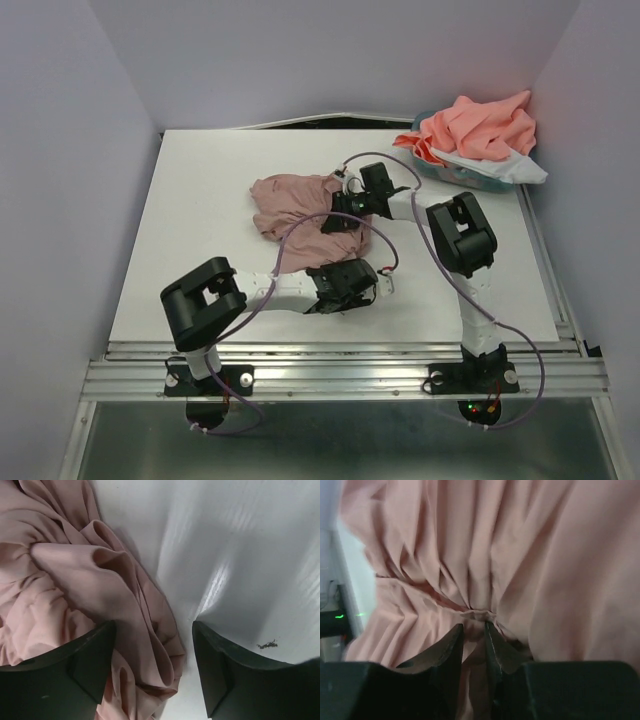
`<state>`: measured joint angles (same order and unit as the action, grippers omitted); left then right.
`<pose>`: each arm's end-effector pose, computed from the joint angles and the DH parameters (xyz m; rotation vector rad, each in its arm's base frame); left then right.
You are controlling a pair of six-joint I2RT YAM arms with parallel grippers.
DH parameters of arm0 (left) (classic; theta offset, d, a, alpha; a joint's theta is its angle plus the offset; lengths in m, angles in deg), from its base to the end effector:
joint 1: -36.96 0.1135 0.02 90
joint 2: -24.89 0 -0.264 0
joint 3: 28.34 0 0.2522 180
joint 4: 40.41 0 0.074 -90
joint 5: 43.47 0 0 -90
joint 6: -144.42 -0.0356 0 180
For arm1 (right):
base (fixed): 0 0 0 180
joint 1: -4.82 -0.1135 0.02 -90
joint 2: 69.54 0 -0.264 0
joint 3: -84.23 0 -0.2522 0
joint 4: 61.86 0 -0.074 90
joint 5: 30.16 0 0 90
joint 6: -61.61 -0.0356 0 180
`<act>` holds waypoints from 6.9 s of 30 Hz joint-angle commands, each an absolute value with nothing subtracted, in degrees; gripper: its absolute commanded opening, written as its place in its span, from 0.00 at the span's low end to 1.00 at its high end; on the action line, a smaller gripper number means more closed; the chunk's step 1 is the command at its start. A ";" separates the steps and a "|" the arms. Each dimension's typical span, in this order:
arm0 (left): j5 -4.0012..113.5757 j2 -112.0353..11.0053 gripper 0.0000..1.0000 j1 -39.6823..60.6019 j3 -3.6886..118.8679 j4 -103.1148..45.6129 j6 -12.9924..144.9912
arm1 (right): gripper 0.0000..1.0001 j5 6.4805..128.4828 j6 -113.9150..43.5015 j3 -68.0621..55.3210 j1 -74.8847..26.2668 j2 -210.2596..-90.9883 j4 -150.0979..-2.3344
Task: Fold and stack the skirts
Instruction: Fold the skirt, then neatly place the folded skirt to the corner
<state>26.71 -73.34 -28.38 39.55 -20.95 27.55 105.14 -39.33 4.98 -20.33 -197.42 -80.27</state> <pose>0.1548 -0.3083 0.1653 1.6029 1.7526 0.1052 0.4200 0.2252 0.1362 -0.6915 2.2928 1.2355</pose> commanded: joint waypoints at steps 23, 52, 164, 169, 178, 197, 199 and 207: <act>35.60 -60.72 0.00 -27.64 46.41 -1.71 30.51 | 0.37 104.32 -32.87 3.49 -21.37 -187.77 -86.08; 58.39 -64.57 0.00 -21.43 71.62 22.13 26.48 | 0.01 113.97 -22.42 9.68 -22.52 -201.31 -87.49; 35.96 -98.76 0.98 28.16 77.69 7.28 42.57 | 1.00 93.07 -29.27 2.20 -2.83 -169.04 -101.20; 46.00 -106.74 0.99 34.76 92.63 12.28 34.04 | 1.00 91.92 -29.01 1.58 -2.83 -168.77 -101.11; 50.74 -120.91 0.98 38.45 115.31 15.46 26.74 | 1.00 91.66 -29.01 1.14 -2.83 -169.65 -101.02; 48.81 -123.30 0.96 39.15 119.28 -0.63 26.73 | 1.00 93.06 -32.86 1.49 -2.83 -172.11 -100.23; 48.89 -121.46 0.99 39.33 116.39 -3.43 27.26 | 1.00 93.41 -33.57 1.58 -2.83 -172.02 -99.70; 54.61 -112.14 0.99 38.11 119.88 -10.03 25.24 | 1.00 90.88 -33.67 3.95 -2.83 -168.95 -99.79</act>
<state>52.48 -120.16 38.81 115.63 -5.87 27.20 92.55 -33.32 1.46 -3.08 -172.00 -101.18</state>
